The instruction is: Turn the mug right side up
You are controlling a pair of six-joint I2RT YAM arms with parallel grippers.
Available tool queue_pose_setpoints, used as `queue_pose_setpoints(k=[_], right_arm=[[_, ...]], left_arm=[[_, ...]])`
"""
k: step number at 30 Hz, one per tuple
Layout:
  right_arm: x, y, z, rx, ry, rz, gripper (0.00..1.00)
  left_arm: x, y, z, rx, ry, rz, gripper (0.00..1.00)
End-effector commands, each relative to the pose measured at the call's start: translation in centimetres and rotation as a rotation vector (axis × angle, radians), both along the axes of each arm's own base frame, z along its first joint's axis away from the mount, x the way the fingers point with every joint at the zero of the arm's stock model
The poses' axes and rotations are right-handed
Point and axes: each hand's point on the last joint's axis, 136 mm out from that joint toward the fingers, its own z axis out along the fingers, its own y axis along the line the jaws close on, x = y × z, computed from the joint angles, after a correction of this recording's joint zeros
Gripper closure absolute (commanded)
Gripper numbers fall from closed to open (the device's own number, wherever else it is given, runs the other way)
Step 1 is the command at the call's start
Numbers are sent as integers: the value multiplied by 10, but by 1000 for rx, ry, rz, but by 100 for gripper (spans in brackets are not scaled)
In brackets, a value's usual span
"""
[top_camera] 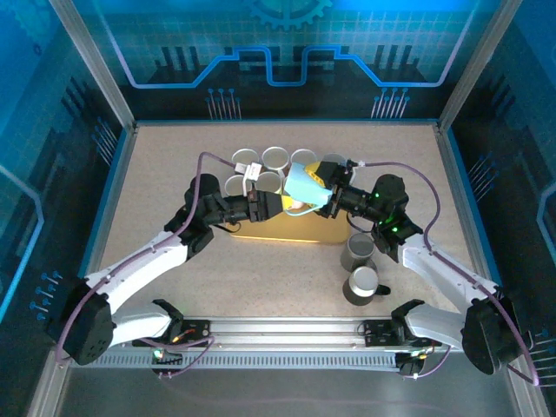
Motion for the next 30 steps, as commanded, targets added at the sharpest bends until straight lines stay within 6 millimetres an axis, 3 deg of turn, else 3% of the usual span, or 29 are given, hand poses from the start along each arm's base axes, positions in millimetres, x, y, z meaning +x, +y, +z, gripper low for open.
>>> queue_pose_setpoints(k=[1,12,15,18,20,23,26,30], right_arm=[[-5,-5,31,63,-106,-10,95],[-5,0,25,52,-98,-15,96],[-6,2,25,46,-102,-11,95],[-6,4,24,32,-114,-4,91],[-8,6,28,11,-155,11,81],[-12,8,37,-31,-242,30,52],[-17,2,37,-105,-294,-22,31],[-21,-19,35,-219,-354,-141,14]], left_arm=[[-6,-6,11,-44,-47,-28,62],[-8,-15,2,-37,-31,-36,74],[-10,-15,3,-36,-34,-44,83],[-14,-15,6,-41,-47,-56,100],[-16,-13,12,-43,-67,-54,100],[-20,-9,24,-41,-105,-46,100],[-27,-3,40,-49,-151,-40,100],[-36,4,49,-33,-182,-32,100]])
